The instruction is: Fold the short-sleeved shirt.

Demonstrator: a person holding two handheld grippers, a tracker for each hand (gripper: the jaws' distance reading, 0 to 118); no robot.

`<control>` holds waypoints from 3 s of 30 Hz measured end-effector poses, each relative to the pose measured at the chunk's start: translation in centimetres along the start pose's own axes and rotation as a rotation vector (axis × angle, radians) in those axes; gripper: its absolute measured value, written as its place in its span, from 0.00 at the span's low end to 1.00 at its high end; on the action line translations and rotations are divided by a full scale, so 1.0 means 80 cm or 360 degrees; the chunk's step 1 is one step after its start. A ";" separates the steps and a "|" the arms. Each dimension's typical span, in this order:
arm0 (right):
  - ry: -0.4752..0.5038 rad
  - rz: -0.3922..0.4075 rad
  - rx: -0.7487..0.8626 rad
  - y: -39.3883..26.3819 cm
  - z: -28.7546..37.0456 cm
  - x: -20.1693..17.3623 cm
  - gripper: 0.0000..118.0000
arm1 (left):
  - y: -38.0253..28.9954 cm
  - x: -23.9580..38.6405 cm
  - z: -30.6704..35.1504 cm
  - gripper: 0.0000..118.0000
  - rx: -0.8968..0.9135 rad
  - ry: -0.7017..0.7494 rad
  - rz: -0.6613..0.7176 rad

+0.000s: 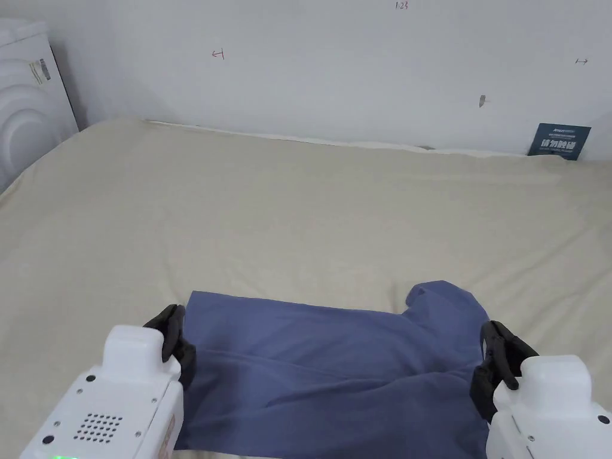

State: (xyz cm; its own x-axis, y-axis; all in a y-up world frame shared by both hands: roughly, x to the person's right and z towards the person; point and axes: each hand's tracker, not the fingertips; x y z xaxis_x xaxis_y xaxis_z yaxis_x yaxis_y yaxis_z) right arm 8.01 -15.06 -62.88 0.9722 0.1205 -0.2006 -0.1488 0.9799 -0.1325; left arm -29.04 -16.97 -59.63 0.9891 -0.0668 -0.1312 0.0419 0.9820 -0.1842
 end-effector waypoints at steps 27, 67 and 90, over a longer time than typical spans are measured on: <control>-0.0055 -0.0054 -0.0370 -0.075 -0.080 0.093 0.05 | -0.105 -0.057 -0.390 0.47 -0.1254 -0.0171 -0.0029; 0.0015 -0.0032 -0.1031 -0.057 -0.448 0.215 0.00 | -0.021 -0.094 -0.347 0.05 -0.0824 -0.0227 0.0413; 0.0041 -0.0179 -0.0544 -0.050 -0.237 0.230 0.00 | -0.047 -0.102 -0.232 0.05 -0.0629 -0.0275 0.0500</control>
State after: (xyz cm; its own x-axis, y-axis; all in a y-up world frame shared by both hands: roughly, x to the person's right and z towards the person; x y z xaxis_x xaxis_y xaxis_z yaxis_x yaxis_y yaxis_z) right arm 23.08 -19.75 -84.48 0.9818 0.0065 -0.1898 -0.0969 0.8765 -0.4715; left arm -39.88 -23.44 -75.93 0.9557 0.2824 -0.0826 -0.2831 0.8063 -0.5194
